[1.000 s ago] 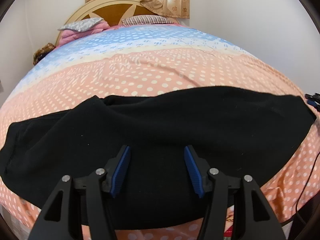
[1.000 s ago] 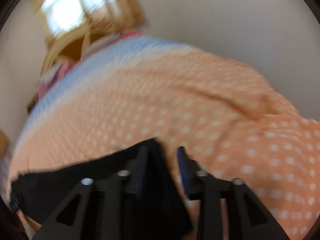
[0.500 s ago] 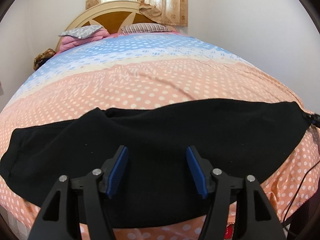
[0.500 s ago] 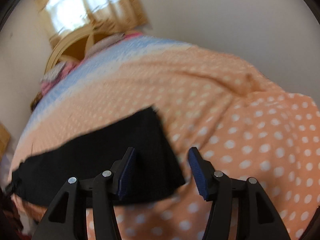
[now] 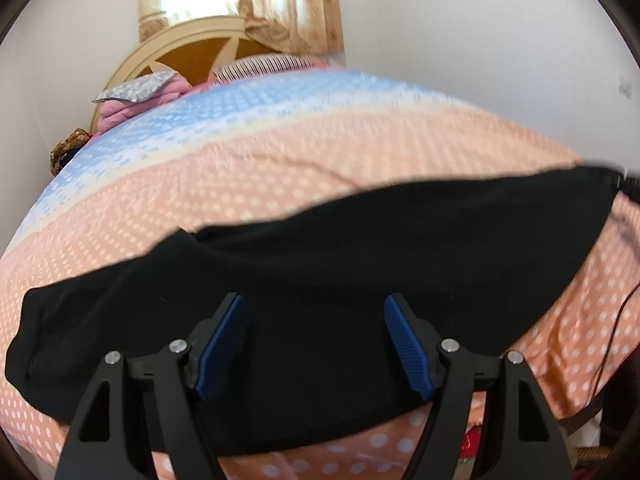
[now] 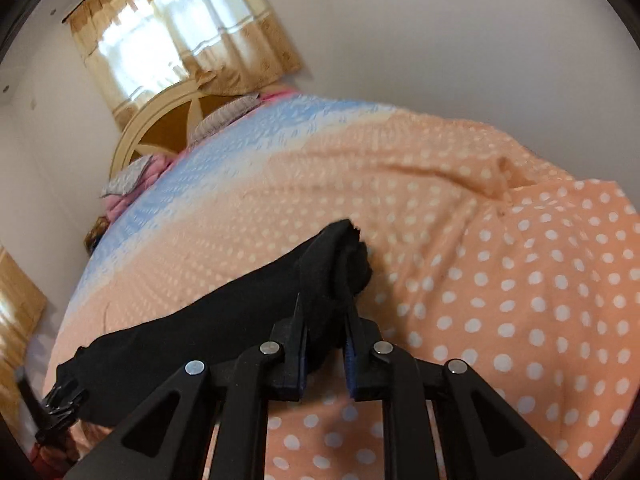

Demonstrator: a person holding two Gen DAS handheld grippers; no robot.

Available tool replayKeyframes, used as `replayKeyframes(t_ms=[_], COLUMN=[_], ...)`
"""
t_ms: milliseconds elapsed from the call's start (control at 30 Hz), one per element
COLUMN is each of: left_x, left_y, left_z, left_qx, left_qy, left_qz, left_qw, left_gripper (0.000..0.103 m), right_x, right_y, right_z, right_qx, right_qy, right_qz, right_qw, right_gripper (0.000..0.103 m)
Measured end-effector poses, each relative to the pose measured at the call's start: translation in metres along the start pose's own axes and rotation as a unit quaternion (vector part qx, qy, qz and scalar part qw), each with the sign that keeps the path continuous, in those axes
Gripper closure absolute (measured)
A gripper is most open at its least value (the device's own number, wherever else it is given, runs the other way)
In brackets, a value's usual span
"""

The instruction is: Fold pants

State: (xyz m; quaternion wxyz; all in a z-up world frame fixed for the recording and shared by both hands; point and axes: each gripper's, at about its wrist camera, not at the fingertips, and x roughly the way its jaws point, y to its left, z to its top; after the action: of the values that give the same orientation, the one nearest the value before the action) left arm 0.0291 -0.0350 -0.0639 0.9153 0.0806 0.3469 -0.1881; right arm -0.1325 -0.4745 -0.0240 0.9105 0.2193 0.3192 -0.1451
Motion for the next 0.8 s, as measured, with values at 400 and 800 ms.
replayKeyframes(t_ms=[400, 800], left_x=[0.02, 0.027], left_y=[0.128, 0.134], left_z=[0.008, -0.006], left_qx=[-0.134, -0.099], left_qy=[0.039, 0.01], left_qz=[0.064, 0.081], left_qw=[0.9881, 0.9918], left_gripper=[0.028, 0.023], right_x=[0.02, 0.019], right_y=[-0.001, 0.187], right_z=[-0.019, -0.014], right_qx=[0.017, -0.1], right_qy=[0.028, 0.025], right_qz=[-0.066, 0.128], right_qw=[0.997, 0.986], right_gripper=[0.075, 0.061])
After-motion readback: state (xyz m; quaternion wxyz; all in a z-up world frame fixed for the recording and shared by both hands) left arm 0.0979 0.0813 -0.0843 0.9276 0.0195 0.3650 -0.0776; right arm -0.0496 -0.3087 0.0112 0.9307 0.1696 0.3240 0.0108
